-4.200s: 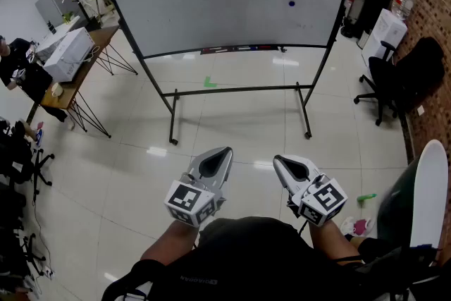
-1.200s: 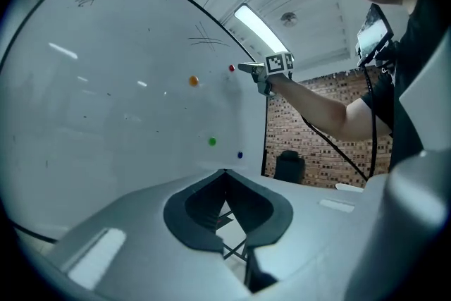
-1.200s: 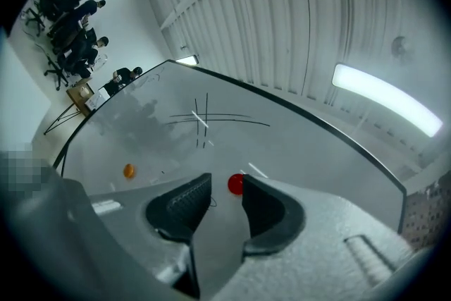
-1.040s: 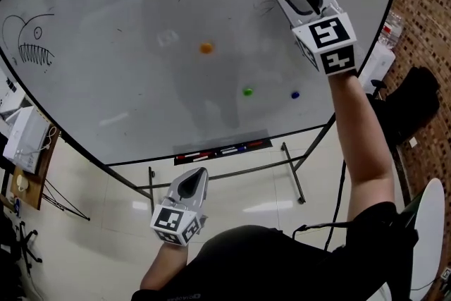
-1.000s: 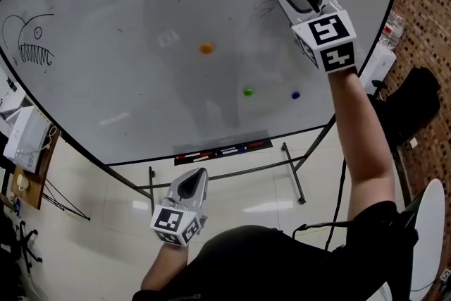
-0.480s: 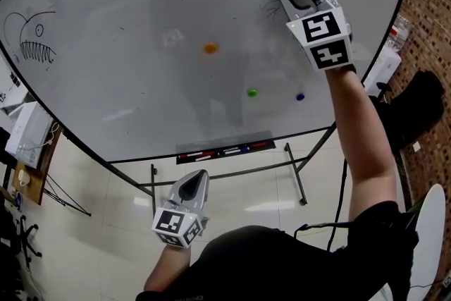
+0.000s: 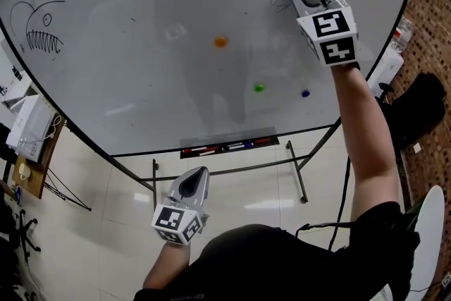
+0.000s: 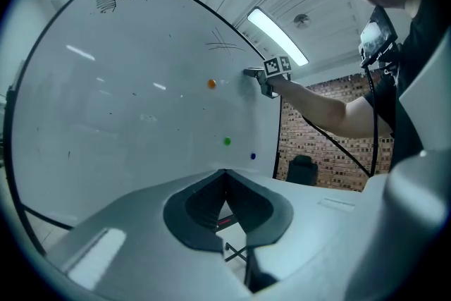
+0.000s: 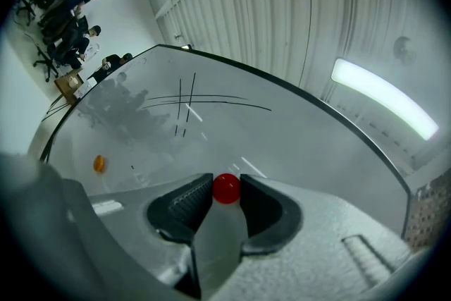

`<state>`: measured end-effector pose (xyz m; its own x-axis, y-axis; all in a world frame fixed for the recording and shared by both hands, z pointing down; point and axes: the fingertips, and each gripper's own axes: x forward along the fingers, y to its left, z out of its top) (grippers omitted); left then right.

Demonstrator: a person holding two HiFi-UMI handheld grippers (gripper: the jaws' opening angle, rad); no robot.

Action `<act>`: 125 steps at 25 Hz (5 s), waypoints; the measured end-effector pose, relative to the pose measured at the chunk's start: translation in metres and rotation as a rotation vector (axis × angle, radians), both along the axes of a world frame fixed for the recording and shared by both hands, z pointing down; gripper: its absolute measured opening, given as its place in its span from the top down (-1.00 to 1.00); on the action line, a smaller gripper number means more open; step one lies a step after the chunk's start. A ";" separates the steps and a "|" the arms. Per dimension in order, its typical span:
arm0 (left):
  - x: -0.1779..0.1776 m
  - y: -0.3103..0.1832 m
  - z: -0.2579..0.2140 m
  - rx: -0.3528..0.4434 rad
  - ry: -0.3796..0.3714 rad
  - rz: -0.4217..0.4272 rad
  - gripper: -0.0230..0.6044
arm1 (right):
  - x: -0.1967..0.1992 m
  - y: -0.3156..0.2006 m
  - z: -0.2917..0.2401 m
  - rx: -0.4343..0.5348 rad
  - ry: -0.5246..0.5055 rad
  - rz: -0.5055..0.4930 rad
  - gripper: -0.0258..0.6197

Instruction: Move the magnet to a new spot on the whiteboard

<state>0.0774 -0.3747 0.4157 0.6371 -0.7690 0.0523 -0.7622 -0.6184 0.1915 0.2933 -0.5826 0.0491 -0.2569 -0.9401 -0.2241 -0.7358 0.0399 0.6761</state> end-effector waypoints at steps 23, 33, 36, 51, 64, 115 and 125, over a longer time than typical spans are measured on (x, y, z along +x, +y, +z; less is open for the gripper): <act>-0.036 0.021 -0.009 0.020 -0.002 -0.036 0.87 | -0.076 0.105 0.027 -0.036 -0.177 -0.325 0.59; -0.060 0.035 0.000 0.004 -0.007 -0.073 0.87 | -0.106 0.162 0.104 -0.167 -0.297 -0.483 0.59; -0.065 0.038 -0.002 0.007 0.000 -0.078 0.87 | -0.119 0.180 0.138 -0.226 -0.322 -0.523 0.59; -0.071 0.047 -0.012 0.030 -0.005 -0.038 0.87 | -0.126 0.255 0.282 -0.466 -0.540 -0.500 0.59; -0.061 0.054 -0.014 0.038 0.017 0.032 0.87 | -0.132 0.297 0.362 -0.595 -0.602 -0.433 0.59; -0.108 0.070 -0.018 0.088 0.011 -0.020 0.87 | -0.204 0.292 0.363 -0.644 -0.525 -0.525 0.59; -0.088 0.076 -0.010 0.065 0.028 0.048 0.87 | -0.188 0.312 0.367 -0.647 -0.542 -0.457 0.59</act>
<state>-0.0105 -0.2986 0.4059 0.6735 -0.7391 -0.0149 -0.7266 -0.6656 0.1702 0.1055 -0.2710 0.4163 -0.6434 -0.7579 0.1075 -0.7627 0.6468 -0.0050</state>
